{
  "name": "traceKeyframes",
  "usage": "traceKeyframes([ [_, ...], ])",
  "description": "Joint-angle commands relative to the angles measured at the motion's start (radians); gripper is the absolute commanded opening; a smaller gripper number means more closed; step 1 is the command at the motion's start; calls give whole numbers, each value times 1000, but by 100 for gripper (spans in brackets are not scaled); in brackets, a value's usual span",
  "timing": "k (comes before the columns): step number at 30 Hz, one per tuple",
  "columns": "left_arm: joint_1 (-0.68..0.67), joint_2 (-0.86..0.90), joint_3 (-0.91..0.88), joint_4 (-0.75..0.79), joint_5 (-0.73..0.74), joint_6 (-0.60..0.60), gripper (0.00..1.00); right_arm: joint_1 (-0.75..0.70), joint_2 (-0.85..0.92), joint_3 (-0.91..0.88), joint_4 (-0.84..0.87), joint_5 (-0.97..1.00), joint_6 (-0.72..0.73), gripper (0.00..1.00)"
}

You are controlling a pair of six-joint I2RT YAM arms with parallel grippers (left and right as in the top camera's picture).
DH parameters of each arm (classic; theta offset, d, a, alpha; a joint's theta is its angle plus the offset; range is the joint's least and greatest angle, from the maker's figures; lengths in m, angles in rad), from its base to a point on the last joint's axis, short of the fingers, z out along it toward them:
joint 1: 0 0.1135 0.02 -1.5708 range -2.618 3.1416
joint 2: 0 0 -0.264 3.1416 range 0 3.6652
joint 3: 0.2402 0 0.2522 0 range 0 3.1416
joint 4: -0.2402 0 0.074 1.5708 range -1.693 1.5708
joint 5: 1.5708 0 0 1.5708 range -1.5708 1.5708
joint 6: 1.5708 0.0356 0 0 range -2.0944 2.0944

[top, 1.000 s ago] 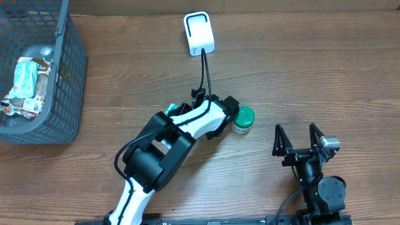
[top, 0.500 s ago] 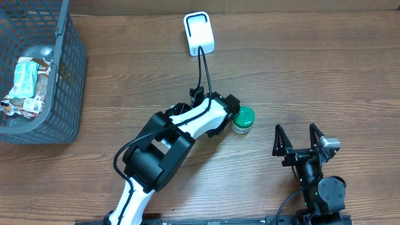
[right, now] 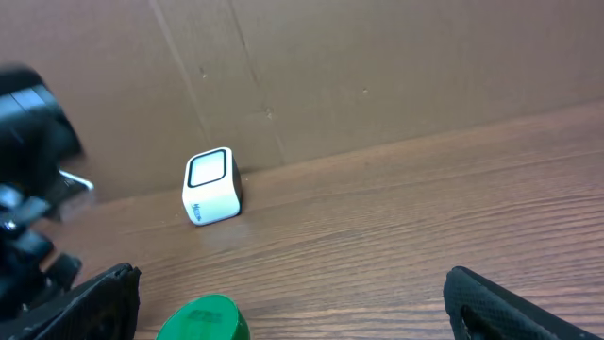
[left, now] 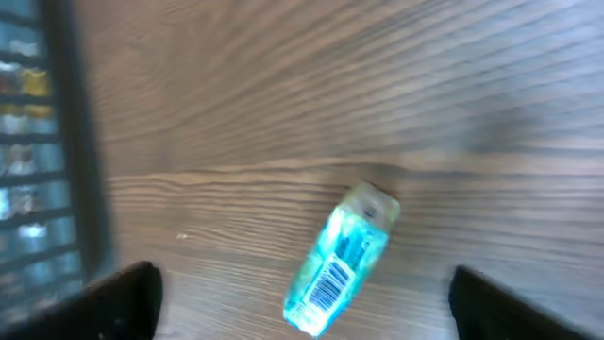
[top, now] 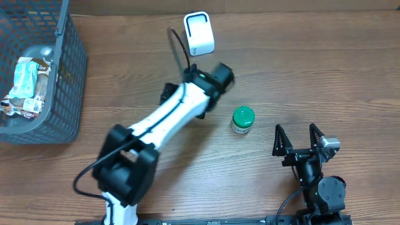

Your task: Scan the item barcode

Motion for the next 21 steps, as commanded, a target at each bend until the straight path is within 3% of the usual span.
traceKeyframes([
  [1, 100, -44, 16, 5, 417, 347, 100, -3, -10, -11, 3, -5, -5, 100],
  [5, 199, -32, 7, -18, 616, 485, 100, -3, -10, -11, 3, -5, -5, 100],
  [11, 264, -2, 0, -16, 615, 467, 87, -3, -10, -11, 3, -5, -5, 100],
  [16, 254, 19, -9, -12, 598, 468, 84, -3, -10, -11, 3, -5, -5, 100],
  [19, 243, 40, -9, -13, 547, 453, 74, -3, -10, -11, 3, -5, -5, 100],
  [21, 238, 56, -11, -13, 521, 417, 74, -3, -10, -11, 3, -5, -5, 100],
])
